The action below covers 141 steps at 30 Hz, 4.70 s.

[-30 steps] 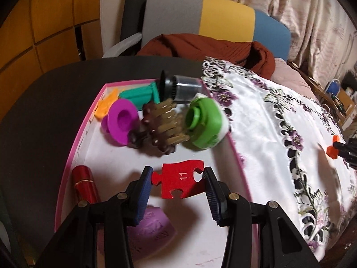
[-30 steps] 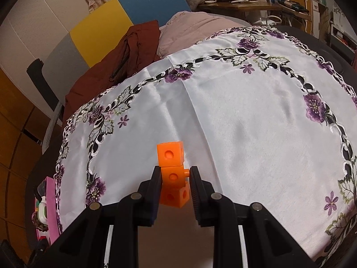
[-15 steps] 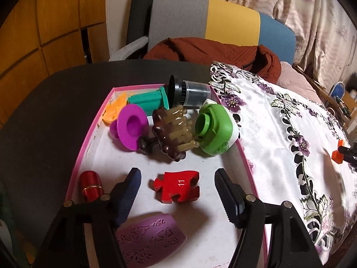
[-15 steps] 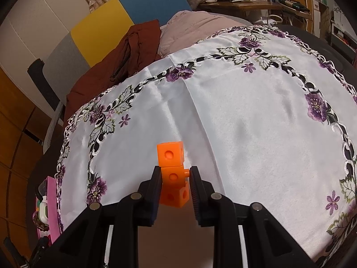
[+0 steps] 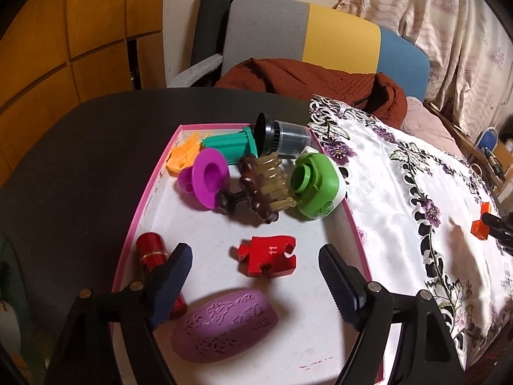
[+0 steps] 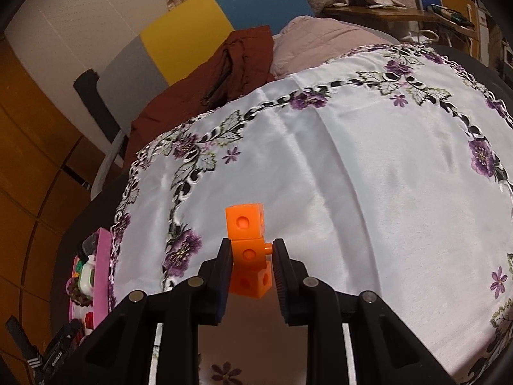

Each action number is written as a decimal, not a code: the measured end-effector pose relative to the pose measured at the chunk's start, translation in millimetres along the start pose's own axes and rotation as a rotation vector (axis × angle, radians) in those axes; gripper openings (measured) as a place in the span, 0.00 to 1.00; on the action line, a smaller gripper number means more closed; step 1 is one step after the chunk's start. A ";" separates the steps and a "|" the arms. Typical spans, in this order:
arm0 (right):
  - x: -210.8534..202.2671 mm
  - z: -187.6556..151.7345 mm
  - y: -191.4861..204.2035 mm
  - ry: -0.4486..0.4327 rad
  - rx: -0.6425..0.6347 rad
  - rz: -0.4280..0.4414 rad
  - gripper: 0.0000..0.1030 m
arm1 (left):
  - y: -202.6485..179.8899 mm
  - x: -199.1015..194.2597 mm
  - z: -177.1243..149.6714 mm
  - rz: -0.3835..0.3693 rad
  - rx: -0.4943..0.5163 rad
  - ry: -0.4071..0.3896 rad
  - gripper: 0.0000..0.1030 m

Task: Organize rigid objects

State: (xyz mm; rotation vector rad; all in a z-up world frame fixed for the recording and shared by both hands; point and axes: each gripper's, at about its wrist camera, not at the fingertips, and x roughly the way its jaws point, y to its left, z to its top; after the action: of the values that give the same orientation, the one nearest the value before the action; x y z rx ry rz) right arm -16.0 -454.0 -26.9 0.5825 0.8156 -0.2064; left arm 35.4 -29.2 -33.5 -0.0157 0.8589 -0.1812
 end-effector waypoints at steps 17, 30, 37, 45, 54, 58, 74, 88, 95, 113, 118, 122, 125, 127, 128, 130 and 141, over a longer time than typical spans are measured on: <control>-4.9 -80.8 85.9 0.119 -0.194 0.207 0.23 | 24.8 -26.2 -8.8 -0.027 -0.027 -0.051 0.97; -22.9 -123.4 176.1 0.190 -0.372 0.374 0.23 | 43.1 -35.6 -11.0 0.039 -0.054 -0.068 1.00; -15.1 -140.0 208.0 0.234 -0.440 0.392 0.23 | 52.0 -36.5 -11.8 0.085 -0.064 -0.066 1.00; 5.4 -159.2 245.2 0.294 -0.529 0.360 0.23 | 67.4 -44.2 -10.5 0.171 -0.102 -0.082 1.00; 26.7 -171.6 269.4 0.362 -0.632 0.219 0.23 | 81.6 -49.0 -12.1 0.231 -0.128 -0.088 1.00; 33.3 -172.2 273.4 0.358 -0.668 0.167 0.23 | 83.3 -50.9 -13.3 0.246 -0.138 -0.093 1.00; 67.2 -168.6 283.1 0.370 -0.686 0.080 0.23 | 82.1 -53.3 -12.9 0.265 -0.167 -0.061 1.00; 64.5 -169.8 279.5 0.376 -0.700 0.081 0.23 | 84.4 -59.1 -13.1 0.245 -0.182 -0.044 1.00; 48.2 -165.1 268.3 0.358 -0.613 0.118 0.26 | 85.4 -64.9 -12.4 0.237 -0.193 -0.061 1.00; 17.0 -145.1 285.8 0.081 -0.575 0.056 0.71 | 65.3 -77.8 0.7 0.349 -0.063 -0.022 1.00; 18.1 -147.2 289.8 0.051 -0.575 -0.003 0.71 | 66.8 -86.4 3.3 0.340 -0.075 -0.049 1.00; 16.9 -148.9 289.9 0.038 -0.557 -0.038 0.71 | 68.4 -89.1 5.2 0.322 -0.085 -0.037 1.00; 14.8 -151.5 291.2 0.018 -0.566 -0.074 0.71 | 67.0 -90.8 4.5 0.315 -0.081 -0.040 1.00; 14.6 -153.0 291.5 0.017 -0.568 -0.082 0.71 | 64.6 -90.5 3.8 0.323 -0.069 -0.039 1.00; 14.4 -153.7 291.6 0.016 -0.569 -0.082 0.71 | 63.6 -89.8 3.7 0.326 -0.063 -0.036 1.00; 14.6 -154.8 292.2 0.016 -0.572 -0.085 0.71 | 62.9 -88.2 3.1 0.325 -0.060 -0.031 1.00; 14.4 -156.1 290.8 0.018 -0.554 -0.096 0.71 | 61.1 -85.8 5.2 0.297 -0.080 -0.020 1.00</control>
State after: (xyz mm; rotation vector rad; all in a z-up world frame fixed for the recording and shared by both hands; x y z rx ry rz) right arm 9.4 -125.5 -2.8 0.0241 0.8738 -0.0556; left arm -6.2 44.8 29.1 0.0355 0.8374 0.1317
